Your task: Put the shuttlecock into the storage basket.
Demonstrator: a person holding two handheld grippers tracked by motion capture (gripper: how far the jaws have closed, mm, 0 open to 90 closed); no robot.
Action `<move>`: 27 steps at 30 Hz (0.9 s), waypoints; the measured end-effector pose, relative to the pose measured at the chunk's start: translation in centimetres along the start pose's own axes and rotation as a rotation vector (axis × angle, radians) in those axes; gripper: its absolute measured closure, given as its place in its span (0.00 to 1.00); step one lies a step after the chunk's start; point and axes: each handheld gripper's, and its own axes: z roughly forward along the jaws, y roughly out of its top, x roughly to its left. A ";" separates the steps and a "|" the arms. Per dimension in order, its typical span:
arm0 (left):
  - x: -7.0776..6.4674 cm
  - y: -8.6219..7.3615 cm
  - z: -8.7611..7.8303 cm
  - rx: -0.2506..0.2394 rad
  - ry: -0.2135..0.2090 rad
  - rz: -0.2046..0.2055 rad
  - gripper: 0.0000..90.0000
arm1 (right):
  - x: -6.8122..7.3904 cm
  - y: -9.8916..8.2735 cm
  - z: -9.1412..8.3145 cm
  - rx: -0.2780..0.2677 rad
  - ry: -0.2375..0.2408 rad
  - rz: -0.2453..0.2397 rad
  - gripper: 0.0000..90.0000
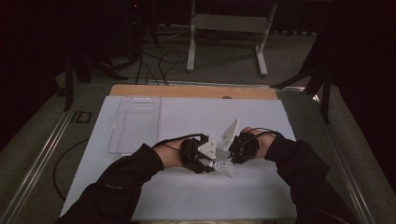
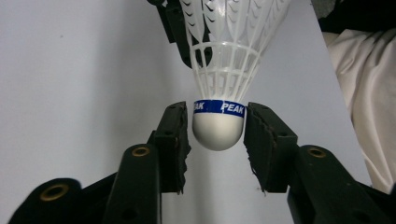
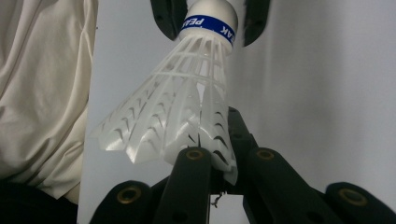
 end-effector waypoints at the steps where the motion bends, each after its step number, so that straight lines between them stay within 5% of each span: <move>1: 0.0 0.0 0.1 0.000 -0.007 -0.001 0.69 | 0.0 0.0 0.0 -0.001 0.001 -0.001 1.00; 12: 0.2 0.1 0.0 0.023 -0.042 0.021 0.73 | 0.1 0.1 0.1 -0.009 -0.006 0.007 0.98; 16: 0.4 -0.1 -0.1 0.032 -0.059 0.013 0.73 | 0.3 0.2 0.0 -0.016 -0.035 0.014 0.78; 17: 0.5 -0.2 -0.2 0.031 -0.063 0.014 0.73 | 0.3 0.2 -0.1 -0.026 -0.031 0.030 0.65; 18: 0.5 -0.2 -0.2 0.033 -0.059 0.009 0.73 | 0.3 0.2 -0.1 -0.026 -0.031 0.030 0.65; 19: 0.6 -0.3 -0.3 0.039 -0.072 -0.001 0.73 | 0.0 0.1 -0.1 -0.028 -0.029 0.070 0.55; 27: 1.0 -0.7 -0.9 0.068 -0.107 -0.070 0.73 | 0.0 -0.1 0.0 -0.037 -0.067 0.093 0.24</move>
